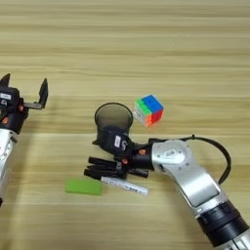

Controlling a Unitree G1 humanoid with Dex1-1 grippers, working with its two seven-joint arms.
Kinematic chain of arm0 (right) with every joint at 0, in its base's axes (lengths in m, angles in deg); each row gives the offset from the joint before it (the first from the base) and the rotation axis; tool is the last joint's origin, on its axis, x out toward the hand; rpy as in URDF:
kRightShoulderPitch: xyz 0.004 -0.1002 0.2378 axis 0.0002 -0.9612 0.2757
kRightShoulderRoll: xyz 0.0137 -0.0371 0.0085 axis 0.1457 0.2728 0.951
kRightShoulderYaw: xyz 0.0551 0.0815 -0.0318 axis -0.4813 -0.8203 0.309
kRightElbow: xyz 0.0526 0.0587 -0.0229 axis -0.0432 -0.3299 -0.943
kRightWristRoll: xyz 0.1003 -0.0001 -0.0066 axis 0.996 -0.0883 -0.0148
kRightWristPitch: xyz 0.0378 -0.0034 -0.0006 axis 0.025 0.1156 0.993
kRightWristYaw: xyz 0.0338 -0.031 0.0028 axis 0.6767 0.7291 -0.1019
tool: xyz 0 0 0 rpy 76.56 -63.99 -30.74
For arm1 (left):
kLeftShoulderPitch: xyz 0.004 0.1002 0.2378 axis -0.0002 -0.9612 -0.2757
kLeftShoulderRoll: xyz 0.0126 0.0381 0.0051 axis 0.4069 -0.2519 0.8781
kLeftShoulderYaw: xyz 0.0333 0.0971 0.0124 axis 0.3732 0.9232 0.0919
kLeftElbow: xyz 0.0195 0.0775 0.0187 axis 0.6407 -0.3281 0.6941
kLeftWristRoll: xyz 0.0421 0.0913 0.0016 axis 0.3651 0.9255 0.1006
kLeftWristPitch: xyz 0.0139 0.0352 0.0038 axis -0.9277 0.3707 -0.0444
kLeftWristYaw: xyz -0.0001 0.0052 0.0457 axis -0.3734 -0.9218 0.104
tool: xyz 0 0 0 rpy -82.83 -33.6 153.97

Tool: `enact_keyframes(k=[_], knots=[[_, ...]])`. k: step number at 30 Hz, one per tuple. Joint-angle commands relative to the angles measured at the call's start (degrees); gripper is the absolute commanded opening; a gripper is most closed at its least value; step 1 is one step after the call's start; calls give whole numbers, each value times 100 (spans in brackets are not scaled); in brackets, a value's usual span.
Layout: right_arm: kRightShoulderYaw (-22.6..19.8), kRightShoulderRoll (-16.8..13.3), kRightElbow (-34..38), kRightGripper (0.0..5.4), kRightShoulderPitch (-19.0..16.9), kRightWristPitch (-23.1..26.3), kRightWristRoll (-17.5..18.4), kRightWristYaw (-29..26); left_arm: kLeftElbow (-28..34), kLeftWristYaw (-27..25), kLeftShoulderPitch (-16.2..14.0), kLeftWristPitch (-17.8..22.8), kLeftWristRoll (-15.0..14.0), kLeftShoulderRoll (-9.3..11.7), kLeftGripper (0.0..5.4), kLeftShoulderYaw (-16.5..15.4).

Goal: Move the objects on the table

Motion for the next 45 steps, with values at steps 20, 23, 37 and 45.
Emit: enact_keyframes(k=[20, 23, 37, 45], knots=[[-2286, -259, 906, 537, 209, 480, 1993, 464, -95, 34, 78, -96, 104, 23, 540, 25], [-2622, -397, 365, 537, 306, 455, 1815, 718, -117, 29, 91, -99, 100, 31, 540, 20], [-2431, -474, -1371, 537, 597, 189, 619, 1255, -109, 28, 78, -112, 96, 38, 540, 16], [-2227, -308, -1769, 537, 639, 194, 425, 1278, -120, 21, 76, -123, 90, 50, 540, 6]])
